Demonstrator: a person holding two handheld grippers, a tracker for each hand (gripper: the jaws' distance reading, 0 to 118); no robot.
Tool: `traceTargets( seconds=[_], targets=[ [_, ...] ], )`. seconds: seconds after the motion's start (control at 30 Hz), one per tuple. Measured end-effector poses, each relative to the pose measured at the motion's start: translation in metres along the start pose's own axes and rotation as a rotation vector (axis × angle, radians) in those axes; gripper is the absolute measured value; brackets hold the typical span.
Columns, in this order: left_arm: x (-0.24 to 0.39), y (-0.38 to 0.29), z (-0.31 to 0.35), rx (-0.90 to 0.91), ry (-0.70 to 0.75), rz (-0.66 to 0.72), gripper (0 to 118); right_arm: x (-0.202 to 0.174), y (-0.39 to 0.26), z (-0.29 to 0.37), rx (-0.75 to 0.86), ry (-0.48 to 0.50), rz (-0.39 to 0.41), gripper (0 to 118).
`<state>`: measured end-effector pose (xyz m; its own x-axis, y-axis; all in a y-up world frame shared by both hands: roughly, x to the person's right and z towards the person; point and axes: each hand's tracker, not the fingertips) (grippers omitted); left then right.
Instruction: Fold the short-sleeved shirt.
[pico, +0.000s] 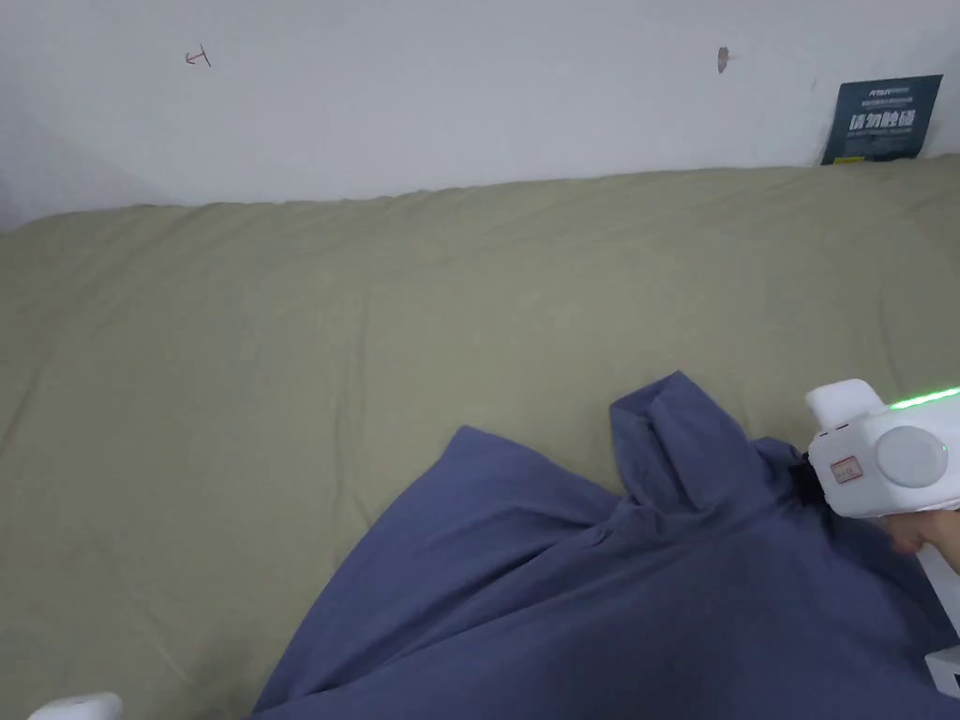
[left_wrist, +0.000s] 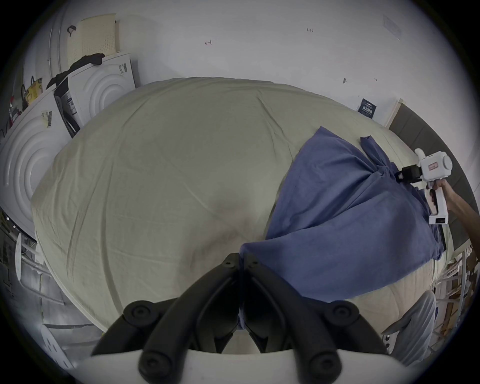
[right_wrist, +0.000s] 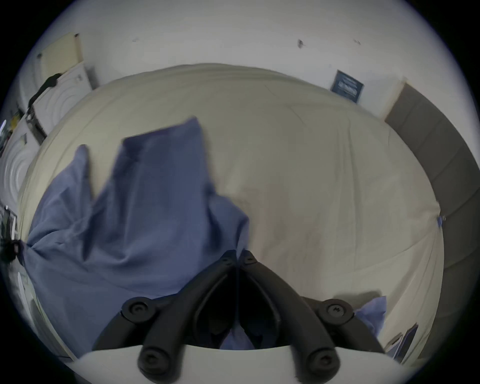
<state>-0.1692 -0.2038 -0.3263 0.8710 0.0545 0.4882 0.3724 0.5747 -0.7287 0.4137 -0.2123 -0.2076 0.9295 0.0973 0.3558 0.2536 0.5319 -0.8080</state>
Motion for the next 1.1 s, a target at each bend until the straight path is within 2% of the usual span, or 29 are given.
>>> traceTargets(
  seconds=[0.07,0.2,0.47,0.63,0.77,0.97,1.1],
  targets=[
    [0.001,0.000,0.001,-0.005,0.002,0.002,0,-0.002,0.001,0.020,0.011,-0.008,0.029,3],
    [0.007,0.006,0.013,0.015,0.022,0.003,0,0.001,0.000,0.080,0.118,0.001,0.032,3],
    [0.021,0.052,0.065,0.170,0.009,0.008,0,0.017,0.000,0.245,0.366,-0.059,0.062,3],
    [0.041,0.111,0.124,0.315,-0.023,-0.003,0,0.040,0.007,0.329,0.499,-0.077,-0.001,3],
    [0.054,0.168,0.166,0.424,-0.039,-0.009,0,0.056,0.010,0.386,0.600,-0.149,-0.047,3],
    [0.079,0.238,0.226,0.595,-0.044,-0.031,0,0.077,0.026,0.432,0.687,-0.189,-0.147,3],
    [0.100,0.273,0.257,0.618,-0.040,0.003,0,0.088,0.041,0.451,0.725,-0.214,-0.177,3]
  ],
)
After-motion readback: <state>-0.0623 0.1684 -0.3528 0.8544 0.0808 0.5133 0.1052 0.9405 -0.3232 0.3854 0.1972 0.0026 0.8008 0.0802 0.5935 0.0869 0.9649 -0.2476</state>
